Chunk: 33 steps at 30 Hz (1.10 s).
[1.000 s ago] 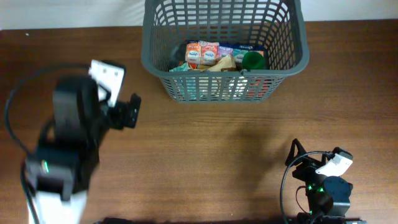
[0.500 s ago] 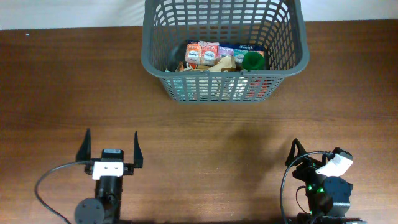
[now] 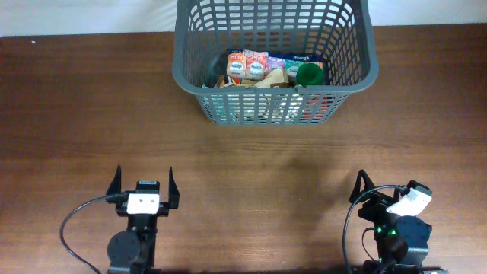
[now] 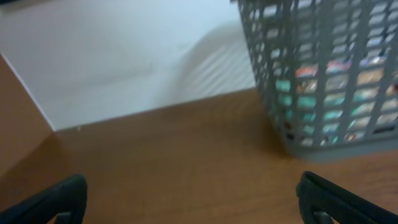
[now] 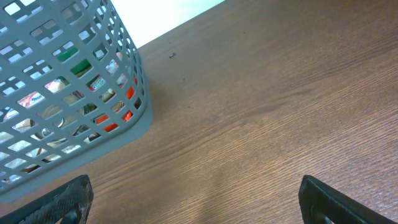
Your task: Pack container
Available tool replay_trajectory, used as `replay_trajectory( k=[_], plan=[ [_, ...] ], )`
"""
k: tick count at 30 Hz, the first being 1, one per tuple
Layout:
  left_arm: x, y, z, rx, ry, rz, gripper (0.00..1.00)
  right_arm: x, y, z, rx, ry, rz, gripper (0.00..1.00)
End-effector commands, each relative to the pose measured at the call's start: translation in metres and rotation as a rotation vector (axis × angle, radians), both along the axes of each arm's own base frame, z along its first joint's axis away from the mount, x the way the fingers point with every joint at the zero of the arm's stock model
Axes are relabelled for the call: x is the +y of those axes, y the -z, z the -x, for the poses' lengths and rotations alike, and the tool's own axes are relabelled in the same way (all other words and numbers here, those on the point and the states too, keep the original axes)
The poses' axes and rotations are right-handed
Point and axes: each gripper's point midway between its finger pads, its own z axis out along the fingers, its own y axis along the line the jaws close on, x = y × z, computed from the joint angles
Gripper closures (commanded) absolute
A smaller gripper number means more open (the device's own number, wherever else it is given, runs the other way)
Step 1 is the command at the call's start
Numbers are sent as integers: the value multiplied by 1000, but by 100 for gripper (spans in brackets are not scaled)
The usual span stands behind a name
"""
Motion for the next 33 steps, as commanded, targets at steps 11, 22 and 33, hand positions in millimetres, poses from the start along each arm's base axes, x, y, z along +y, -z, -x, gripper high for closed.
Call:
replay_trajectory(
  k=[11, 22, 33],
  plan=[
    [3, 9, 0, 14, -13, 7, 1, 0, 2, 0, -1, 3, 2, 1],
    [3, 9, 0, 14, -14, 7, 1, 0, 2, 0, -1, 3, 2, 1],
    [3, 9, 0, 13, -13, 7, 1, 0, 2, 0, -1, 3, 2, 1]
  ],
)
